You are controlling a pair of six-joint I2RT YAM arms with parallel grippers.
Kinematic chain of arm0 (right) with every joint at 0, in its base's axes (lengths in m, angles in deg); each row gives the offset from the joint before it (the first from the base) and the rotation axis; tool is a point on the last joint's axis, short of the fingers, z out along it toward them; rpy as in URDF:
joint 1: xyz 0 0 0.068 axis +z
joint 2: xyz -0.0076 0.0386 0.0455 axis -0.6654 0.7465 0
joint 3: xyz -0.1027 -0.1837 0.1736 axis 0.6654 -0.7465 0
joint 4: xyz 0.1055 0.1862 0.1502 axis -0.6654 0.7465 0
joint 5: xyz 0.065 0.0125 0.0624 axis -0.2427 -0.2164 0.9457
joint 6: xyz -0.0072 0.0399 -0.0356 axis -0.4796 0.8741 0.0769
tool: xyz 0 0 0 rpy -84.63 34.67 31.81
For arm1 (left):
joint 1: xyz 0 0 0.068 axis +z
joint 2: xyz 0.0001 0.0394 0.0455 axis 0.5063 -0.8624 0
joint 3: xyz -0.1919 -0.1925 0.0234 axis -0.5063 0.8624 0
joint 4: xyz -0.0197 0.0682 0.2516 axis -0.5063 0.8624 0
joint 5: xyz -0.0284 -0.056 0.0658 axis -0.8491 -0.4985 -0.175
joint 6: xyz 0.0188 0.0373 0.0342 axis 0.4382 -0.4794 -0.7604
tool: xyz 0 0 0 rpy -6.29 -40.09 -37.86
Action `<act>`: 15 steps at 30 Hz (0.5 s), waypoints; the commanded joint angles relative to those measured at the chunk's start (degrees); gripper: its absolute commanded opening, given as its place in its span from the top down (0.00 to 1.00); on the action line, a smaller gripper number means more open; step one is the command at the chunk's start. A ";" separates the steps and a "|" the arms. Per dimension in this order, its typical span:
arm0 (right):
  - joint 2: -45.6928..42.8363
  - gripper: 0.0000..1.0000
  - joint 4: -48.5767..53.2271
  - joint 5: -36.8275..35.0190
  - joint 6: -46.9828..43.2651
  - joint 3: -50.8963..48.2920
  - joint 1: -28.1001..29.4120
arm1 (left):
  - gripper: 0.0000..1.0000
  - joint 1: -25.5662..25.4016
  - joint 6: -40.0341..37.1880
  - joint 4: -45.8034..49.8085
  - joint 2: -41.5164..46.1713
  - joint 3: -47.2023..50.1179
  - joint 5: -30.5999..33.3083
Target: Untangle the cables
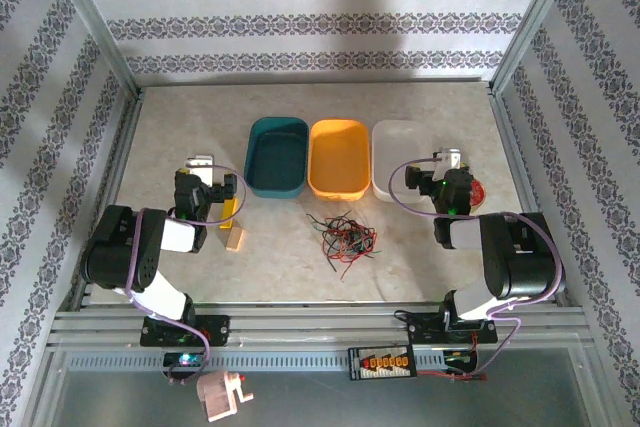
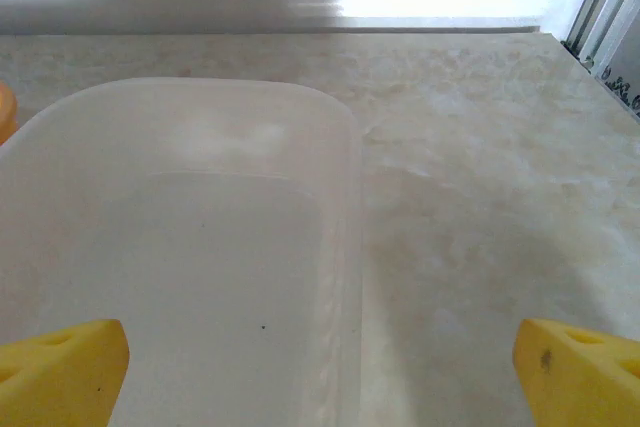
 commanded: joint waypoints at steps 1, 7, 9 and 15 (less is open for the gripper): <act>0.38 0.02 -1.35 0.55 -0.06 0.71 0.28 | 0.01 0.46 -0.87 -2.22 0.14 0.52 -1.16; 0.43 0.02 -1.35 0.50 -0.04 0.80 0.26 | 0.01 0.46 -0.92 -2.79 0.10 0.86 -1.47; 0.43 0.02 -1.35 0.50 -0.01 0.80 0.28 | 0.01 0.51 -1.00 -3.27 0.14 1.12 -1.60; 0.42 0.02 -1.37 0.49 -0.06 0.80 0.25 | 0.01 0.46 -0.96 -3.49 0.14 1.22 -1.70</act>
